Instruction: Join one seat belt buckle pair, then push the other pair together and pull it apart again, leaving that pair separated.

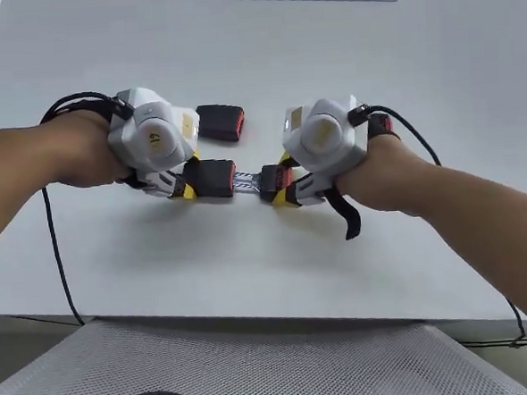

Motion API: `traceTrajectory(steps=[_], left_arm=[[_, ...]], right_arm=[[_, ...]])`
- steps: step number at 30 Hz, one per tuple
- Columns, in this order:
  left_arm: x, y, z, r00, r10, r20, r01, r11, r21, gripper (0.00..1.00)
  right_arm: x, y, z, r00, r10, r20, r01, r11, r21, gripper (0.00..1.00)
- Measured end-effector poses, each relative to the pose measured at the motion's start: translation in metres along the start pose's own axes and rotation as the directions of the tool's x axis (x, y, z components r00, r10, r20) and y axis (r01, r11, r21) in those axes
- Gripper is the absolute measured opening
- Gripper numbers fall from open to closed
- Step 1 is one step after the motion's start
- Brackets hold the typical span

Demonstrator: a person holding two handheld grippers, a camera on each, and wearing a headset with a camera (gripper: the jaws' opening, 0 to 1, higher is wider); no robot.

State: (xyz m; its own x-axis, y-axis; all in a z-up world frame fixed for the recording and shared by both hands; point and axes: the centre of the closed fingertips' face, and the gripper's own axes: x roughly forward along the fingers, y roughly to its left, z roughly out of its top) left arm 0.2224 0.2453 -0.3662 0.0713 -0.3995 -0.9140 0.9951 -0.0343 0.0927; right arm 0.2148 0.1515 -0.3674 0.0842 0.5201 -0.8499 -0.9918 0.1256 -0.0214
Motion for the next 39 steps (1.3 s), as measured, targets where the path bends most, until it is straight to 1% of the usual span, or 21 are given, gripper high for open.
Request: traceTrajectory(steps=[3,6,8,10,15,18,19,21,22,23,24,25,27,30,35,39], left_arm=[[0.000,0.000,0.000,1.0000,-0.005,-0.005,0.005,1.000,0.003,0.32],[0.000,-0.001,0.000,1.0000,-0.005,-0.007,0.005,1.000,0.005,0.32],[0.000,-0.001,0.000,0.9999,-0.005,-0.009,0.005,1.000,0.005,0.32],[0.000,-0.001,0.000,0.9999,-0.005,-0.011,0.005,1.000,0.004,0.32],[0.000,-0.001,0.000,0.9999,-0.004,-0.013,0.004,1.000,0.004,0.32],[0.000,-0.001,0.000,0.9999,-0.003,-0.013,0.003,1.000,0.005,0.32],[0.000,-0.001,0.000,0.9999,-0.003,-0.012,0.003,1.000,0.006,0.32],[-0.001,-0.001,0.000,1.0000,-0.002,-0.009,0.002,1.000,0.012,0.32],[0.000,-0.001,0.000,1.0000,-0.002,-0.009,0.002,1.000,0.019,0.32],[0.000,-0.002,0.002,1.0000,-0.003,-0.002,0.003,1.000,0.026,0.32],[0.000,-0.001,0.001,1.0000,-0.002,-0.005,0.002,1.000,0.027,0.32],[-0.001,-0.002,0.001,1.0000,-0.005,-0.002,0.005,1.000,0.027,0.32],[-0.001,-0.002,0.001,1.0000,-0.007,0.003,0.007,1.000,0.029,0.31],[-0.001,-0.002,0.001,1.0000,-0.007,0.004,0.007,1.000,0.029,0.31],[-0.001,-0.002,0.001,0.9999,-0.015,0.008,0.015,1.000,0.023,0.31],[-0.001,-0.003,0.002,0.9999,-0.014,-0.003,0.014,1.000,0.028,0.31]], right_arm=[[0.000,-0.001,-0.002,0.9999,-0.002,-0.010,0.002,1.000,-0.006,0.34],[0.000,-0.002,-0.001,0.9992,-0.014,-0.038,0.013,1.000,-0.015,0.34],[-0.001,-0.003,0.000,0.9985,-0.028,-0.048,0.026,0.999,-0.038,0.34],[0.000,-0.005,0.000,0.9983,-0.032,-0.048,0.030,0.998,-0.047,0.34],[0.002,-0.006,0.001,0.9991,-0.028,-0.031,0.026,0.999,-0.040,0.34],[0.005,-0.004,0.004,0.9997,-0.023,-0.001,0.023,0.999,-0.027,0.34],[0.006,-0.004,0.005,0.9997,-0.019,0.011,0.020,1.000,-0.011,0.34],[0.007,-0.002,0.005,0.9996,-0.019,0.020,0.019,1.000,-0.014,0.34],[0.007,-0.002,0.006,0.9993,-0.017,0.034,0.017,1.000,-0.014,0.34],[0.008,-0.001,0.010,0.9978,-0.005,0.067,0.006,1.000,-0.018,0.34],[0.008,-0.002,0.007,0.9986,-0.008,0.052,0.010,1.000,-0.026,0.34],[0.009,-0.002,0.008,0.9976,0.001,0.069,0.001,1.000,-0.018,0.34],[0.009,-0.002,0.008,0.9970,0.007,0.077,-0.006,1.000,-0.011,0.34],[0.009,-0.001,0.009,0.9977,-0.001,0.068,0.003,1.000,-0.021,0.33],[0.010,-0.001,0.011,0.9981,-0.012,0.061,0.012,1.000,-0.003,0.33],[0.012,0.000,0.015,0.9987,-0.020,0.047,0.021,1.000,-0.002,0.32]])
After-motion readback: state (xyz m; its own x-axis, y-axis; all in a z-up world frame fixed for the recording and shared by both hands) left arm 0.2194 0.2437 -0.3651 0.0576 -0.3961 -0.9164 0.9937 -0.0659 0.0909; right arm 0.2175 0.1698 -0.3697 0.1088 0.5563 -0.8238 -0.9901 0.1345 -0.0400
